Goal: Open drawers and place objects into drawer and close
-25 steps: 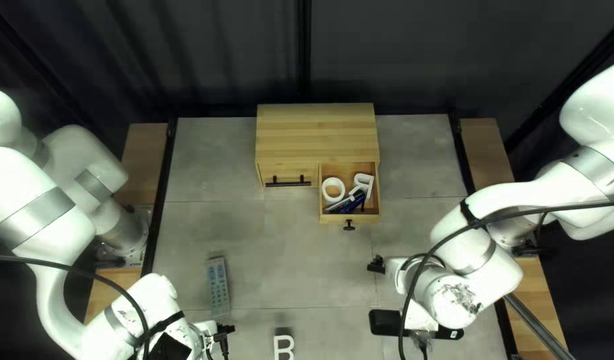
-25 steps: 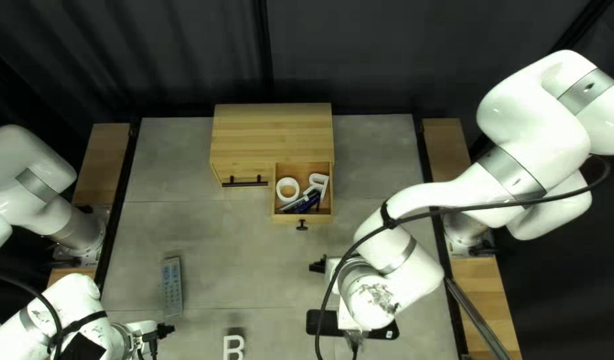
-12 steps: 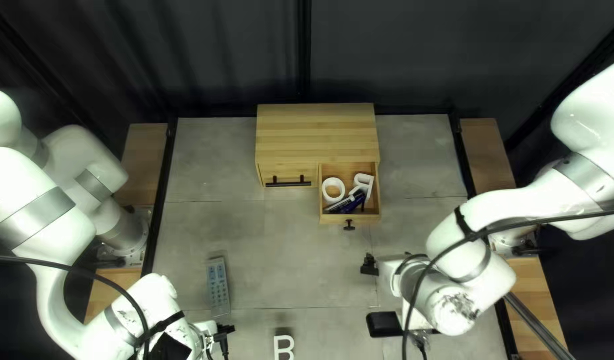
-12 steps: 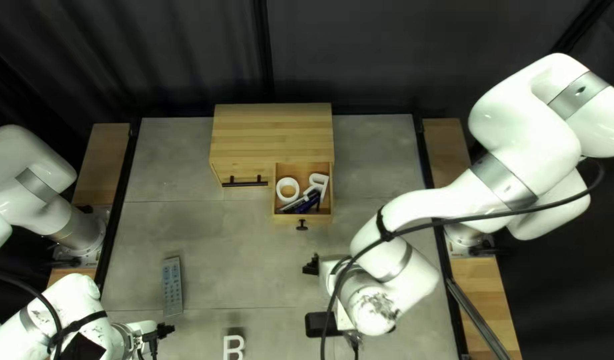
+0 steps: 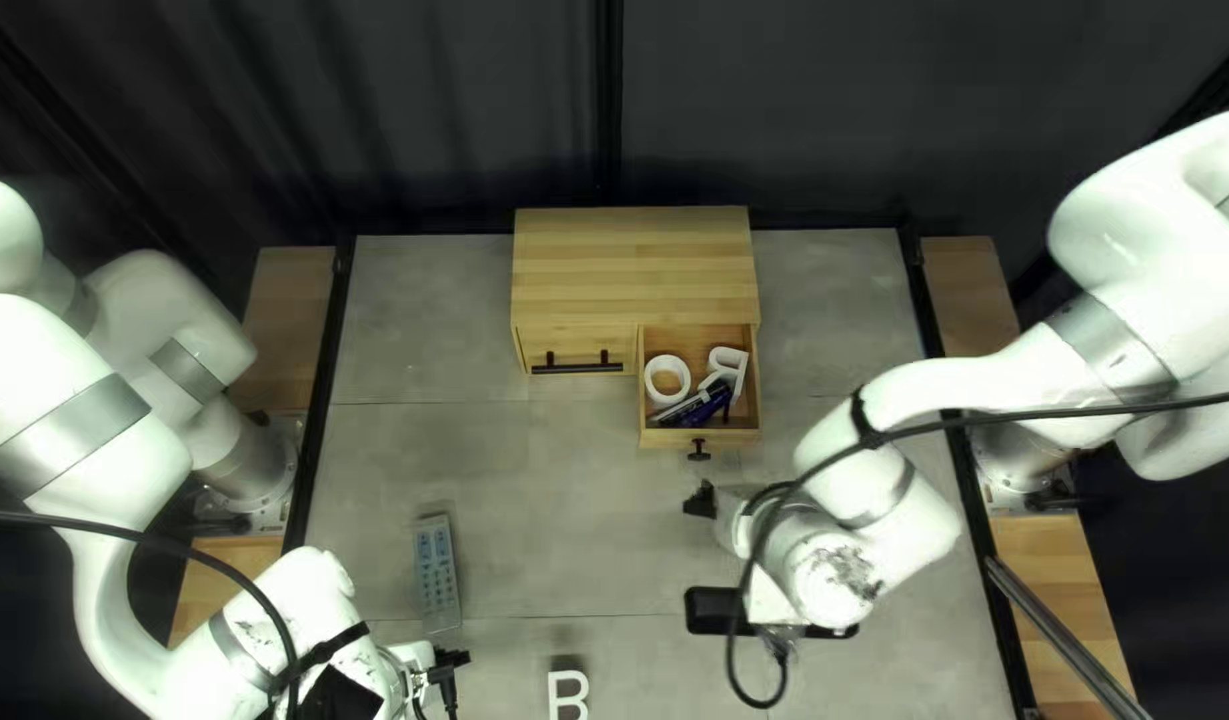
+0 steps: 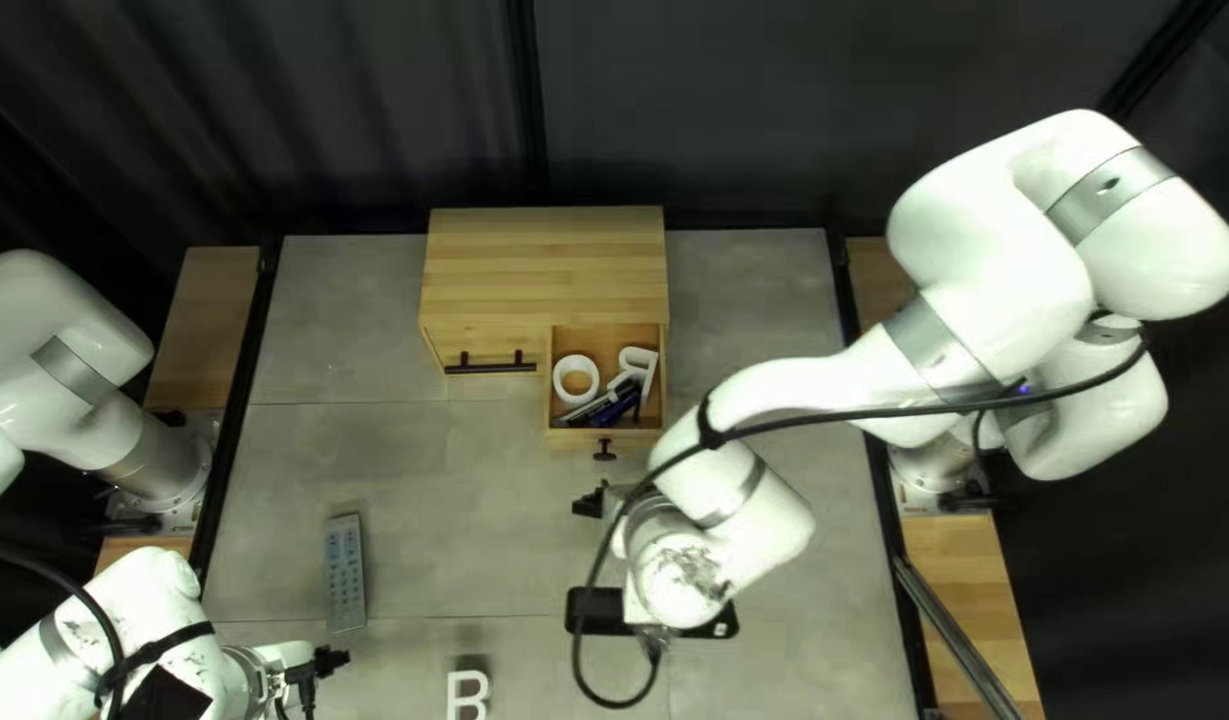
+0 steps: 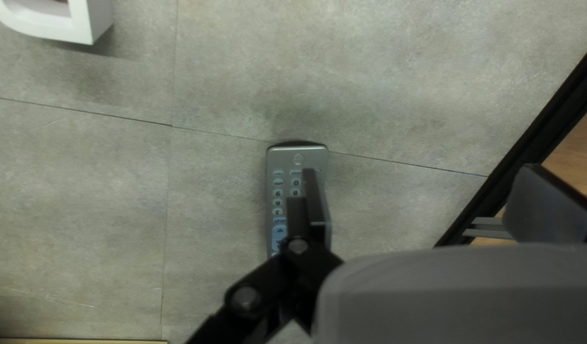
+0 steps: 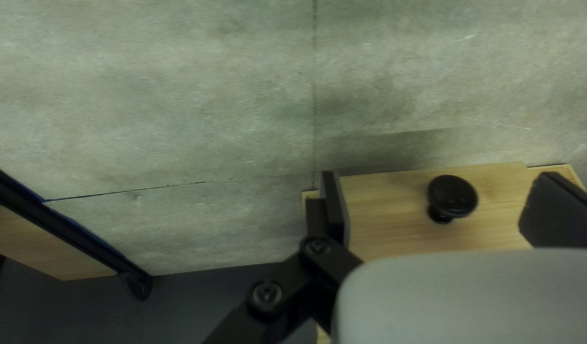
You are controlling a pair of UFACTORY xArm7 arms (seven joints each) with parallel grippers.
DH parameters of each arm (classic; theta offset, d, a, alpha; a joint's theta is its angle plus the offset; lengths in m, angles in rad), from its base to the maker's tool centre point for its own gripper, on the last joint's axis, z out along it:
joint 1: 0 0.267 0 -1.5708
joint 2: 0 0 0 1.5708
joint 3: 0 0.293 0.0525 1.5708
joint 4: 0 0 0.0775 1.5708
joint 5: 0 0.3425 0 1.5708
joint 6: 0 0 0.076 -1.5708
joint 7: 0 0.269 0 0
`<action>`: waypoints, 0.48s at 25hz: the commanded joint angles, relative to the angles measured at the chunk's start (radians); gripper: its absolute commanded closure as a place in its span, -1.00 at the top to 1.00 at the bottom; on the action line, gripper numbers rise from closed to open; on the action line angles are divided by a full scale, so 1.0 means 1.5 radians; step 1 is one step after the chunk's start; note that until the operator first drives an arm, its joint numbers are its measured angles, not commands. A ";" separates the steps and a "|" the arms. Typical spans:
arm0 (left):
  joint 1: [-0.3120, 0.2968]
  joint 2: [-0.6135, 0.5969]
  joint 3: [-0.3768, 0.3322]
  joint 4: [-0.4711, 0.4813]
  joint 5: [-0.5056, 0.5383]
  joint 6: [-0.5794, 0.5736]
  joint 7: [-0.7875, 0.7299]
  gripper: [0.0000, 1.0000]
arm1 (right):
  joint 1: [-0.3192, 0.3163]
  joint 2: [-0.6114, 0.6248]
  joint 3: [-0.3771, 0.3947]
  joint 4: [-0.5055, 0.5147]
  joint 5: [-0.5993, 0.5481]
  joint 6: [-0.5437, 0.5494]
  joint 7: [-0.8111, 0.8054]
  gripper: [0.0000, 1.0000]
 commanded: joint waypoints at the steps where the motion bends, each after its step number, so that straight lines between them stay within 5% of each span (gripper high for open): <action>1: 0.000 0.000 0.000 0.000 0.000 0.000 0.000 1.00 | -0.002 0.017 -0.001 0.001 -0.012 -0.027 -0.008 1.00; 12: 0.000 0.000 0.000 0.000 0.000 0.000 0.000 1.00 | -0.016 0.020 -0.009 -0.023 -0.043 -0.065 -0.066 1.00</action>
